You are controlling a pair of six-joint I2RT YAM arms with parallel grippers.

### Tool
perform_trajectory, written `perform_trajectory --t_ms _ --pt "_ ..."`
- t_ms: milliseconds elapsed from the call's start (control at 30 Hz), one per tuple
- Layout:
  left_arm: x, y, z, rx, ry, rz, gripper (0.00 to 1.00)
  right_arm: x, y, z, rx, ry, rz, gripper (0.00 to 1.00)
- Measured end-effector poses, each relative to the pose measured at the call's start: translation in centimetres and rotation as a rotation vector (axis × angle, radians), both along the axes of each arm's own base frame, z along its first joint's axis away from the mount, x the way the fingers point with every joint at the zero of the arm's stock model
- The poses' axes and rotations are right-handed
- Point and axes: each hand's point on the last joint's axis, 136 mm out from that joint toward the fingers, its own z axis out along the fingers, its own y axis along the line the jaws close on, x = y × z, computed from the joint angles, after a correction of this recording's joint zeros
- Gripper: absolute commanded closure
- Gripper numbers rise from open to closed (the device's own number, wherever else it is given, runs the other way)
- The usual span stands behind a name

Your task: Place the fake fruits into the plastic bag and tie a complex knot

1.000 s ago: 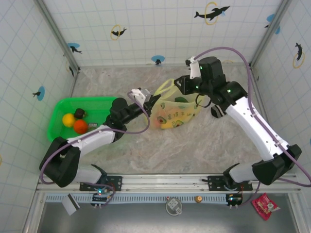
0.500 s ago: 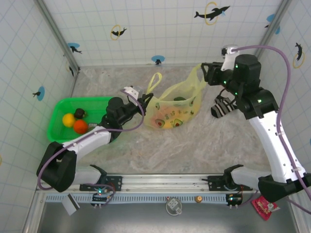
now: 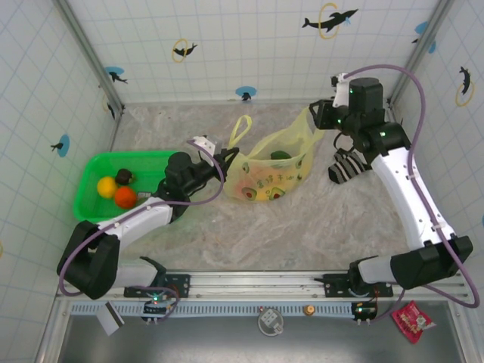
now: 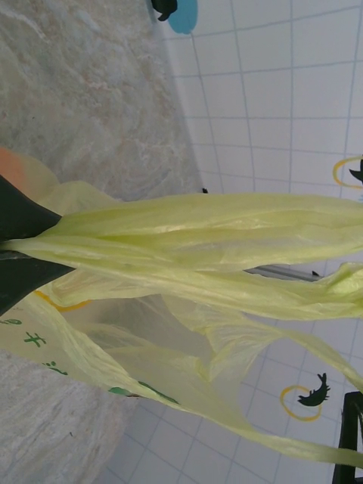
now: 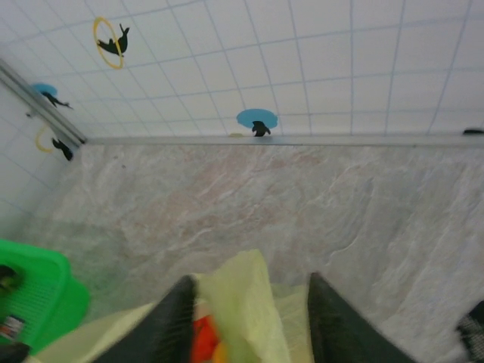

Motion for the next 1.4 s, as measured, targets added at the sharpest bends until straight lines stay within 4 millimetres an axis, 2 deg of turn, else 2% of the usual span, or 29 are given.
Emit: perform_trajectory --t_ms 100,233,467,533,667,800,867,967,1033,1067,1167,1233,1300,1400 --pt "0.1 0.1 0.0 0.001 0.001 0.001 1.00 -0.1 0.0 0.4 0.020 -0.007 0.002 1.00" --pt "0.7 1.0 0.9 -0.007 -0.013 0.028 1.00 -0.4 -0.1 1.7 0.017 -0.027 -0.018 1.00" --pt "1.6 1.8 7.1 -0.047 -0.134 0.075 1.00 -2.6 1.3 6.7 0.027 -0.106 -0.008 0.98" --pt "1.8 1.7 8.2 -0.056 -0.157 0.079 1.00 -3.3 1.9 7.8 0.029 -0.114 0.004 0.96" --pt "1.8 1.7 8.3 -0.057 -0.158 0.079 1.00 -3.9 2.9 9.0 0.013 -0.122 0.016 0.94" --pt "1.7 1.9 6.5 -0.040 -0.129 0.081 1.00 -4.2 3.3 7.8 -0.024 -0.090 0.025 0.90" --pt "1.8 2.0 5.4 -0.028 -0.107 0.082 1.00 -4.1 3.4 6.7 -0.040 -0.074 0.028 0.84" --pt "1.8 1.9 3.9 -0.017 -0.081 0.069 1.00 -3.9 3.6 3.3 -0.068 -0.027 0.054 0.58" --pt "1.6 1.7 2.9 -0.011 -0.068 0.056 1.00 -4.0 4.0 0.7 -0.083 0.011 0.089 0.46" --pt "1.6 1.6 2.6 -0.008 -0.063 0.048 1.00 -3.9 4.1 -0.6 -0.093 0.020 0.102 0.35" --pt "1.5 1.5 2.2 -0.007 -0.060 0.038 1.00 -4.5 4.2 -3.1 -0.097 -0.025 0.146 0.11" --pt "1.4 1.6 2.2 -0.011 -0.067 0.039 1.00 -6.0 3.5 -3.8 -0.088 -0.120 0.163 0.03" --pt "1.4 1.6 2.3 -0.013 -0.072 0.039 1.00 -8.2 2.4 -3.2 -0.066 -0.270 0.170 0.02" --pt "1.4 1.6 2.4 -0.016 -0.079 0.039 1.00 -10.8 0.9 -0.5 -0.013 -0.499 0.155 0.03"
